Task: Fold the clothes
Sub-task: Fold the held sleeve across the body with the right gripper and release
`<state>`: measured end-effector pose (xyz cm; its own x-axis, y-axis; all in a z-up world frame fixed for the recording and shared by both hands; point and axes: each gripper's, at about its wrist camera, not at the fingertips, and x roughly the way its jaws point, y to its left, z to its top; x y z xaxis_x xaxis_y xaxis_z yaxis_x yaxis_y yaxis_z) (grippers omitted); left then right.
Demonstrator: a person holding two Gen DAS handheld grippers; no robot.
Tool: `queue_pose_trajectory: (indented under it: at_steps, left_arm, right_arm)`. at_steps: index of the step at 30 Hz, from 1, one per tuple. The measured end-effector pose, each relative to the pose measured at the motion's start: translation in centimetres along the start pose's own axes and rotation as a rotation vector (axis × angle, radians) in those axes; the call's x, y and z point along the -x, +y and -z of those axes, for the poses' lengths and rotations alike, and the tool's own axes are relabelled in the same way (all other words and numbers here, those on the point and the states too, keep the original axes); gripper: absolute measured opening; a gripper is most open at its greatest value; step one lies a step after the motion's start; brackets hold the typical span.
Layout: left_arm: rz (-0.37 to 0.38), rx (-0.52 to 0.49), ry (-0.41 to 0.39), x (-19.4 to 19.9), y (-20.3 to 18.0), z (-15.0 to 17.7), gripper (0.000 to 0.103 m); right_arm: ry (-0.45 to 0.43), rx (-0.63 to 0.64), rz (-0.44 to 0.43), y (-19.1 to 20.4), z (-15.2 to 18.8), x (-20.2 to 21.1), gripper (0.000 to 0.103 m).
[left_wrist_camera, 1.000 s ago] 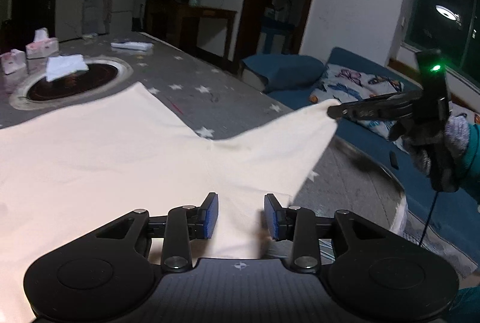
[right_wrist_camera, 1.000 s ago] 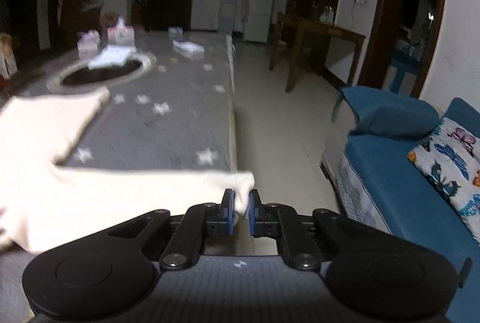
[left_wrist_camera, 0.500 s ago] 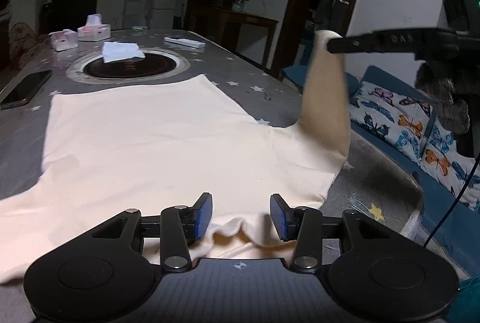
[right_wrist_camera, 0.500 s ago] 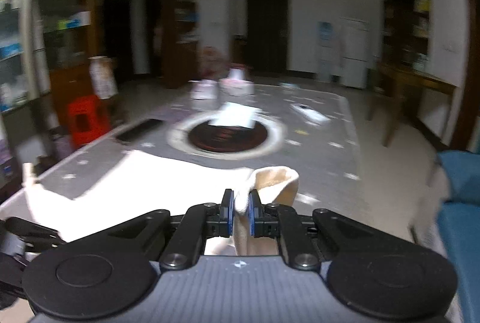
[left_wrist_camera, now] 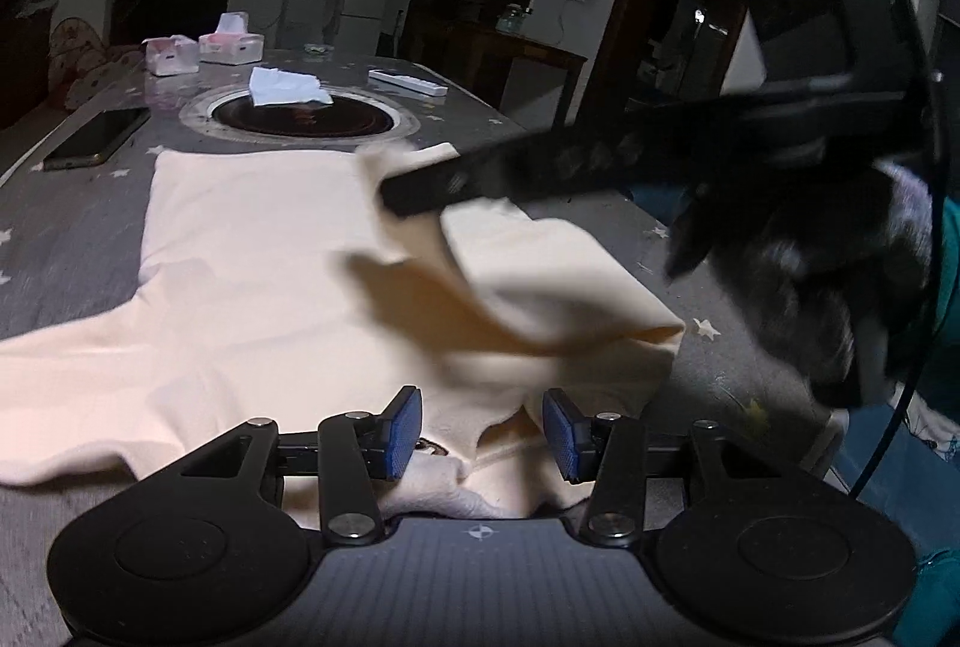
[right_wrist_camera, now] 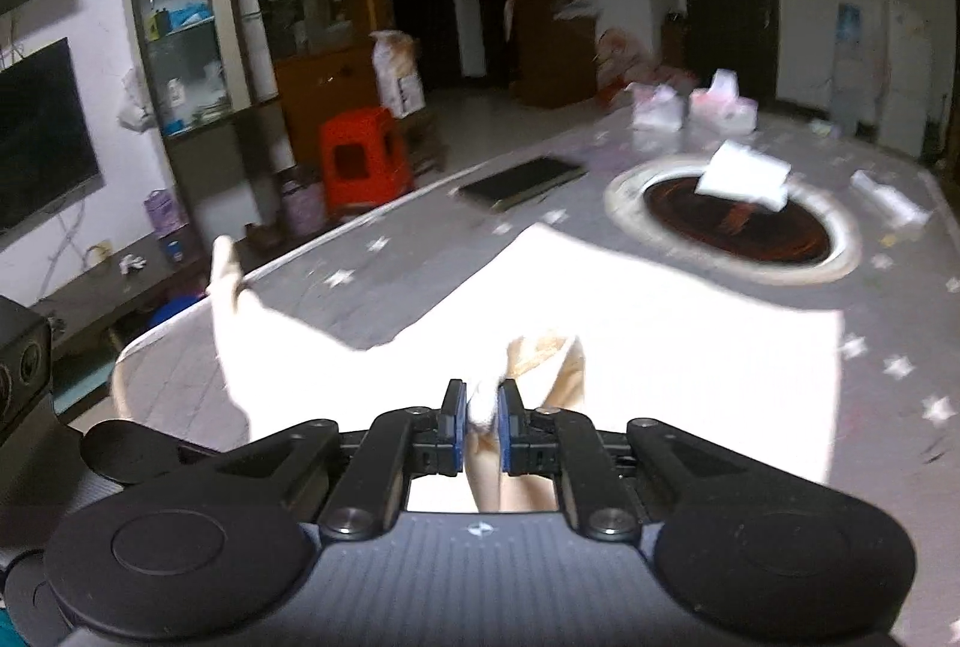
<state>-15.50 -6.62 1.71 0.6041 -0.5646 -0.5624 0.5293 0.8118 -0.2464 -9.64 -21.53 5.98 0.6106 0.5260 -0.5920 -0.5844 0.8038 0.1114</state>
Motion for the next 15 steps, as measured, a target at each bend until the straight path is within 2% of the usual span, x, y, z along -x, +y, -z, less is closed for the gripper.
queue_pose_trajectory:
  at_steps: [2, 6, 11, 15]
  left_arm:
    - [-0.003, 0.004, -0.004, 0.1, 0.2, -0.1, 0.048]
    - [-0.008, 0.011, -0.011, 0.4, 0.7, -0.2, 0.048]
    - [-0.018, 0.026, -0.052, 1.5, 1.6, -1.0, 0.048]
    - [-0.035, 0.041, -0.078, 1.5, 2.4, -2.1, 0.048]
  right_arm:
    - [0.023, -0.007, -0.032, 0.7, 0.5, -0.8, 0.020]
    - [0.021, 0.014, -0.042, 0.7, 1.2, 0.8, 0.020]
    - [0.032, -0.019, 0.065, -1.7, 3.4, 3.8, 0.020]
    - [0.075, -0.108, 0.169, -4.8, 6.2, 5.1, 0.020]
